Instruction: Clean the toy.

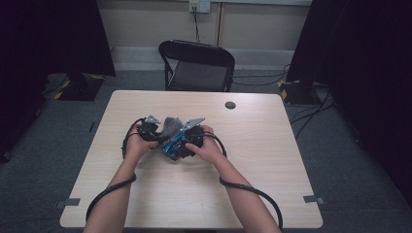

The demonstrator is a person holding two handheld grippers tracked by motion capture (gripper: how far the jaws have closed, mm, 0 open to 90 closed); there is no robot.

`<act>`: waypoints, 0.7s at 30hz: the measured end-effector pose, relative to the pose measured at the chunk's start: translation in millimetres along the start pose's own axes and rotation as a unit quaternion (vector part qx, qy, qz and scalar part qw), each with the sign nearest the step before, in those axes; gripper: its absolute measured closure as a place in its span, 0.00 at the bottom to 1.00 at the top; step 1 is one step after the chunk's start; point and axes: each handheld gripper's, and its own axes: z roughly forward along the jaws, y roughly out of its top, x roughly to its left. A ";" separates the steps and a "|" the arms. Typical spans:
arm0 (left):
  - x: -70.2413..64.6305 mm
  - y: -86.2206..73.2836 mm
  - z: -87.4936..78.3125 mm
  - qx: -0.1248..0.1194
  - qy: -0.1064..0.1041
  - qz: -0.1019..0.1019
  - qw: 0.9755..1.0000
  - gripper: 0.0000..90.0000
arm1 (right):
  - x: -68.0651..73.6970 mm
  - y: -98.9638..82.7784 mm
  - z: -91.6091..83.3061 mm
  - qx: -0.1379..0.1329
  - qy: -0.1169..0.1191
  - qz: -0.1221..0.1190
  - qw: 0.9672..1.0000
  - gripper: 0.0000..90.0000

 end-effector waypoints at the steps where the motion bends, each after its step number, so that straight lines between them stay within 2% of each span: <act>1: 0.1 -0.9 -0.9 0.000 -0.001 -0.001 1.000 0.82 | 0.0 -0.2 0.0 -0.001 0.000 0.000 1.000 0.01; 21: -1.9 -19.7 -19.8 0.001 -0.003 -0.026 1.000 0.82 | -0.4 0.1 0.0 0.001 0.000 0.000 1.000 0.01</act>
